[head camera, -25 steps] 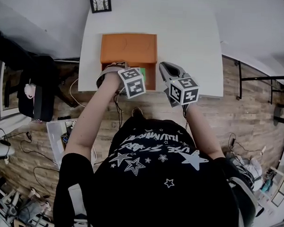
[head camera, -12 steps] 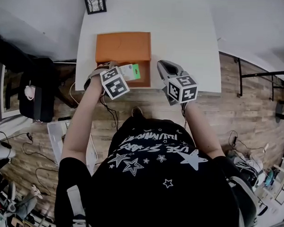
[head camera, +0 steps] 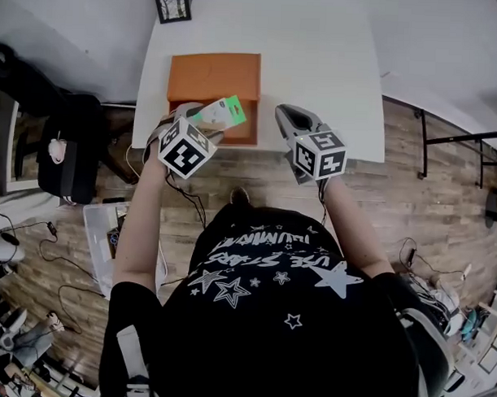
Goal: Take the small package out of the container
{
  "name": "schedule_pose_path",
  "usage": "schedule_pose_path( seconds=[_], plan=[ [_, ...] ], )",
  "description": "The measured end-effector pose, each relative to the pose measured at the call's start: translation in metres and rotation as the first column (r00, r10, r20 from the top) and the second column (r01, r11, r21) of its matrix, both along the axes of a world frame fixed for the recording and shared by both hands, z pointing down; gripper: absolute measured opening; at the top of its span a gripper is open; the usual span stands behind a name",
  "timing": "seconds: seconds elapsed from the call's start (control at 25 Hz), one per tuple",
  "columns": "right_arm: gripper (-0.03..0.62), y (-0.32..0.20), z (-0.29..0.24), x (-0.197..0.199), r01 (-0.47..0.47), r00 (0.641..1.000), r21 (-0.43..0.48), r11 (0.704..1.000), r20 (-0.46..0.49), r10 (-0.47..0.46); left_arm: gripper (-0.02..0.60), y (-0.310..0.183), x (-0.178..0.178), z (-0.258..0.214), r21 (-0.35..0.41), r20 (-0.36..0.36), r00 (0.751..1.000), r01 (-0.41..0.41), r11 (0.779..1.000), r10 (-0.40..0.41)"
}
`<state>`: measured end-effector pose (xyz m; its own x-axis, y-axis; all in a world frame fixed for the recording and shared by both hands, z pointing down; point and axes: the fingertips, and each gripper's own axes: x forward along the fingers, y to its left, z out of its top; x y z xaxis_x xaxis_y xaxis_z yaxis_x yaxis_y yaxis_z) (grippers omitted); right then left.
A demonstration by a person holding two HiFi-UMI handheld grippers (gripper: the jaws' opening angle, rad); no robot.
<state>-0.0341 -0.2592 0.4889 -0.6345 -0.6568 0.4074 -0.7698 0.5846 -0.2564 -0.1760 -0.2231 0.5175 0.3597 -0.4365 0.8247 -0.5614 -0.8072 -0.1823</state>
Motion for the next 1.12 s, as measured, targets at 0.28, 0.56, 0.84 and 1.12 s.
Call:
schedule_pose_path(
  seconds=[0.28,0.56,0.84,1.12],
  plan=[
    [0.054,0.021,-0.009,0.019,0.014,1.0,0.016,1.0,0.014,-0.014,0.347,0.005,0.016,-0.048,0.118,-0.185,0.975,0.146,0.982,-0.122],
    [0.054,0.045,-0.018,0.046,0.028,0.999,0.028,0.999,0.028,-0.028,0.347,0.023,0.045,-0.086,0.188,-0.311,0.935,0.234,0.954,-0.168],
    [0.054,0.071,-0.022,0.07,0.059,0.998,0.042,0.997,0.031,-0.06,0.347,0.051,0.07,-0.105,0.234,-0.387,0.9,0.306,0.923,-0.2],
    [0.054,0.101,-0.028,0.094,0.099,0.993,0.053,0.994,0.06,-0.102,0.347,0.091,0.098,-0.111,0.235,-0.442,0.863,0.375,0.897,-0.245]
  ],
)
